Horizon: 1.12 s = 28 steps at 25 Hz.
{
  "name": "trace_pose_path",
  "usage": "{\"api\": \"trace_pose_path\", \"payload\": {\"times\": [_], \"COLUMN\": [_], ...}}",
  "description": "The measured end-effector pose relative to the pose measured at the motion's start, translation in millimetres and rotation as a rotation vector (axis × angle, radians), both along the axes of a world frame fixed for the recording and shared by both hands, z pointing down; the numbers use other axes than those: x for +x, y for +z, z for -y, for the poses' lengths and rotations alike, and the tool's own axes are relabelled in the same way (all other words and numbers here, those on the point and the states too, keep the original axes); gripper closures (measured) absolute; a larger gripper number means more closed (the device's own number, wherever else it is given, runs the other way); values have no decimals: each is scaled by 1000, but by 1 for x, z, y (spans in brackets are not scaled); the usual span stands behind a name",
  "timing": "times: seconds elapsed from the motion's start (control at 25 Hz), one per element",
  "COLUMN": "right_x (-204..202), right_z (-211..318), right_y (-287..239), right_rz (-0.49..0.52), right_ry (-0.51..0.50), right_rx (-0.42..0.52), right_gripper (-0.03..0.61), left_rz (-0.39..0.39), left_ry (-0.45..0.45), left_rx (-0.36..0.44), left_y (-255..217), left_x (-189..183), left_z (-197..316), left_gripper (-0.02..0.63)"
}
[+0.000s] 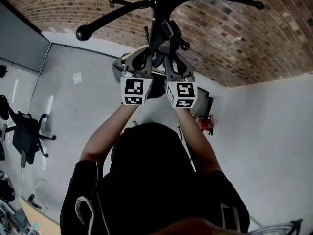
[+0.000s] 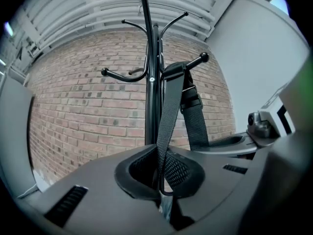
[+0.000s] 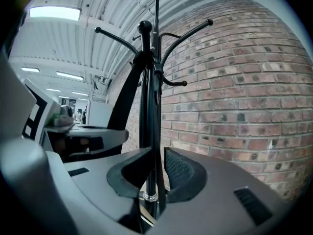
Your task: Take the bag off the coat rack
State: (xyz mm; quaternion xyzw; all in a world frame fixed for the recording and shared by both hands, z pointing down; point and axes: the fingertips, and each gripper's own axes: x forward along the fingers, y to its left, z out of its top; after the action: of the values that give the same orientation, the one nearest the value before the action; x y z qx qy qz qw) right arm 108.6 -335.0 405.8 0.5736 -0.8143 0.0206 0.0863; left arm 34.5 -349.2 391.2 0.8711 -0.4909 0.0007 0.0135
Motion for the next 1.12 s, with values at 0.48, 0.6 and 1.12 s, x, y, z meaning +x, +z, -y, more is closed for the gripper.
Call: {"api": "trace_pose_path", "payload": {"times": [0.48, 0.6, 1.12], "right_x": [14, 21, 41], "right_z": [-11, -18, -59], "right_y": [-2, -9, -69], "right_rz": [20, 12, 145], "right_ry": [54, 79, 160], "right_rx": [28, 46, 173], "right_gripper": [557, 555, 557], "left_rz": [-40, -35, -149], "left_ry": [-52, -53, 61], "left_rx": [39, 48, 13], "left_y": [-19, -21, -59], "left_x": [-23, -27, -26], "left_z": [-18, -24, -60], "left_gripper": [594, 594, 592]}}
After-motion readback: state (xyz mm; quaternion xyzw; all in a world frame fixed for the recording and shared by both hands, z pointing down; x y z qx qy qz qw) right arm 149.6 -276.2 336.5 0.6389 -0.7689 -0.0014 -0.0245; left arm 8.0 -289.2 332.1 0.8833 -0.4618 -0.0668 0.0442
